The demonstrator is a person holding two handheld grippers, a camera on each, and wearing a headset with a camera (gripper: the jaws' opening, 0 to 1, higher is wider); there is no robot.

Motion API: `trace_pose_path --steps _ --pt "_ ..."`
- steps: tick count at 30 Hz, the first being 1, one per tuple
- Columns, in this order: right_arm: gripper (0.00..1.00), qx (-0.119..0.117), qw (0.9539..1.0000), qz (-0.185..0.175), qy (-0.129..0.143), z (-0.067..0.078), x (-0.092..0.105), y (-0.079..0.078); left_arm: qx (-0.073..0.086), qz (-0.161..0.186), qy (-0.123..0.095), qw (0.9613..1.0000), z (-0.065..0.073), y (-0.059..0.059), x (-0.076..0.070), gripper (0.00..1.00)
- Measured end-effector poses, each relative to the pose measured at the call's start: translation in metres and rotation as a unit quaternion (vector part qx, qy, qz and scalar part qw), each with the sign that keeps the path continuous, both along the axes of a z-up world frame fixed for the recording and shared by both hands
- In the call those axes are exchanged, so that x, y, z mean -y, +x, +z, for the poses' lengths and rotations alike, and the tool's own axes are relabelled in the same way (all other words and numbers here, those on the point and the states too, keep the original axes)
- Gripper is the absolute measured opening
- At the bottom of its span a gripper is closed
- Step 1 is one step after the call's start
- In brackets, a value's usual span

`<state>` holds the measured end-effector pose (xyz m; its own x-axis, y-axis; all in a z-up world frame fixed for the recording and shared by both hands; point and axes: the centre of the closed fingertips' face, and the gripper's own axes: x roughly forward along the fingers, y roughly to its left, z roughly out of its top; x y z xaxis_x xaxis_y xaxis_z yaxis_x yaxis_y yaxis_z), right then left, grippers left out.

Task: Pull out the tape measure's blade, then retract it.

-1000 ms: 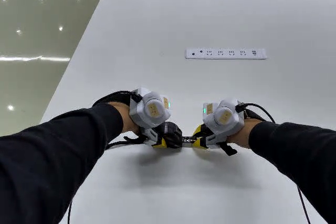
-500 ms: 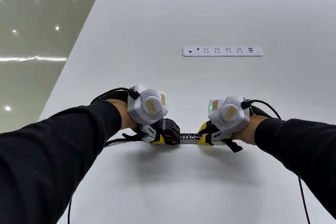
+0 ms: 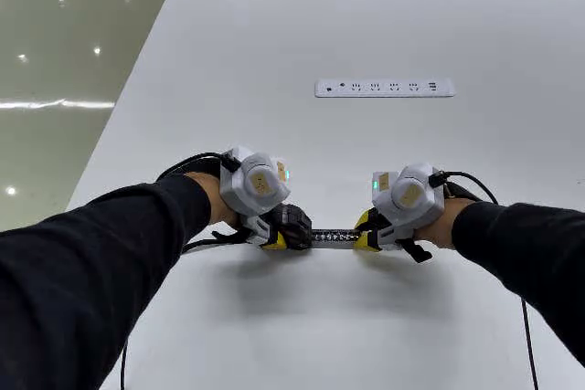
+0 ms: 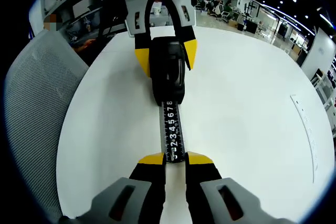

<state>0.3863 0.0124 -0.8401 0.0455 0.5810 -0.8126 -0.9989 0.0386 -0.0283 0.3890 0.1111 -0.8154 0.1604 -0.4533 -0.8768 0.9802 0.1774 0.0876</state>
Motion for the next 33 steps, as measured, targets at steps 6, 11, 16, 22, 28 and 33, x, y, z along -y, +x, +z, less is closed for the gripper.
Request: trace_pose_path --steps 6,11,16,22,28,33 --pt "0.08 0.0 1.0 -0.004 -0.005 0.0 0.012 0.001 0.001 0.003 -0.001 1.0 0.0 0.0 0.0 0.33" --pt "0.08 0.0 1.0 -0.009 -0.001 0.001 0.017 0.0 0.001 0.005 -0.007 1.0 0.0 0.0 0.0 0.33" --pt "0.08 -0.001 0.9999 -0.014 -0.002 0.002 0.027 0.001 0.002 0.005 -0.008 1.0 0.0 0.0 0.0 0.33" --pt "0.08 -0.002 0.9998 -0.017 -0.006 0.002 0.036 0.001 0.001 0.006 -0.01 0.9999 0.0 0.001 0.001 0.33" --pt "0.08 -0.003 0.9998 -0.02 -0.007 0.002 0.043 0.002 0.002 0.008 -0.01 0.9999 0.0 0.001 0.001 0.33" --pt "0.08 -0.004 0.9996 -0.025 -0.009 0.002 0.05 0.002 0.002 0.009 -0.009 0.9999 0.0 0.0 0.001 0.33"
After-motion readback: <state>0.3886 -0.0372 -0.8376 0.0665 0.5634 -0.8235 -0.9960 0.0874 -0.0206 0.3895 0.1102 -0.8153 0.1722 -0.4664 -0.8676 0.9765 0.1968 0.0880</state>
